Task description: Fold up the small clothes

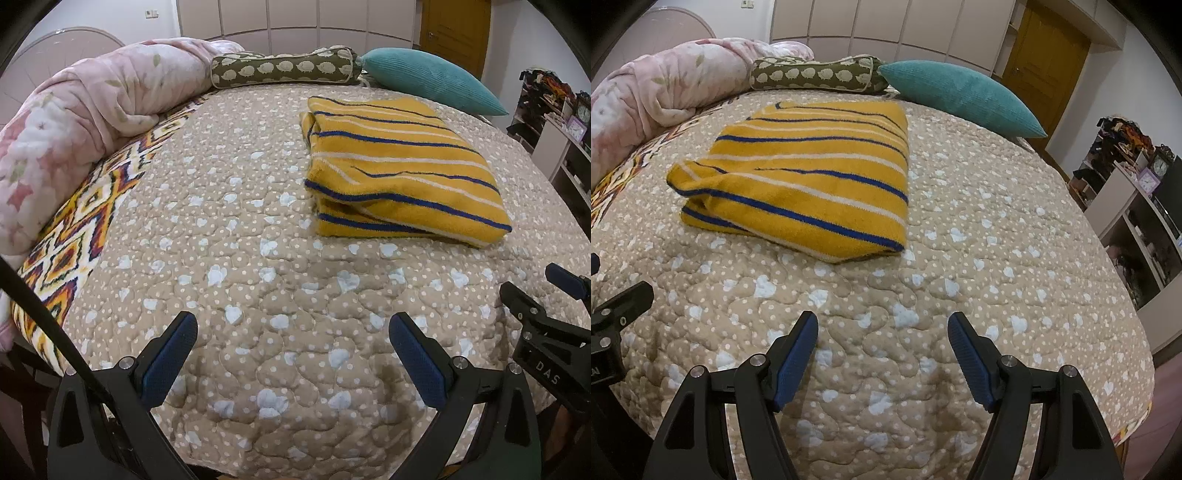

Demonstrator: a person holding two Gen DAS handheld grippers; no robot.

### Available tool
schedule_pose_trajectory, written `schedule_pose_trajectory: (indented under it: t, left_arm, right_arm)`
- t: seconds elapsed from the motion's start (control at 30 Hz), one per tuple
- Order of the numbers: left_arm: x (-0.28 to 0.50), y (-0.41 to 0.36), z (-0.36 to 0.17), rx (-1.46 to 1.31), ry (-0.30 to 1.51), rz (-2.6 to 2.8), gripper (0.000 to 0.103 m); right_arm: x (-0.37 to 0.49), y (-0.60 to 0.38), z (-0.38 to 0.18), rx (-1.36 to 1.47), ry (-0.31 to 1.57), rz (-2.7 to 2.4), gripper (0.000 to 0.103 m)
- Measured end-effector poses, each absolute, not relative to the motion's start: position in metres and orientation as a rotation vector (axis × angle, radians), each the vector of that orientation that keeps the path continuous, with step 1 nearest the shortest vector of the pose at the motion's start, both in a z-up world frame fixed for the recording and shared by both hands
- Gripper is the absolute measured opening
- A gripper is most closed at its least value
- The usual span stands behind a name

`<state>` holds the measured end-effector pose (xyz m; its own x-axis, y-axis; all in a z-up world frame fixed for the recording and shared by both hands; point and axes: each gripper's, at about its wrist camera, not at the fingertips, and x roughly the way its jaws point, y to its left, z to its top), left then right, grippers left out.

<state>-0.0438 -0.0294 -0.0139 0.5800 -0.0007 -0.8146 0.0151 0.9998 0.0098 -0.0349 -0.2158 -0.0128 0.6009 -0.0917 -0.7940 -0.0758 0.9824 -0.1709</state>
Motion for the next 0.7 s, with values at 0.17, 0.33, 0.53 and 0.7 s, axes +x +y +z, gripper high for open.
schedule_pose_trajectory:
  t: [0.17,0.33,0.53,0.7]
  left_arm:
    - [-0.032,-0.025,-0.015,-0.019,0.97,-0.02,0.103]
    - [-0.02,-0.023,-0.014,-0.032,0.971,-0.015,0.103]
    - [-0.016,-0.031,-0.014,-0.032,0.965,-0.051,0.103]
    - [-0.014,-0.037,-0.019,-0.015,0.976,-0.068,0.101]
  right_arm:
    - [-0.034,-0.217,-0.014,-0.178,0.935,-0.002,0.077]
    - [-0.032,-0.219,-0.013,-0.17,0.932,0.001,0.077]
    - [-0.029,-0.218,-0.013,-0.159,0.939,0.004,0.077]
    - [-0.027,-0.216,-0.015,-0.158,0.948,0.011,0.077]
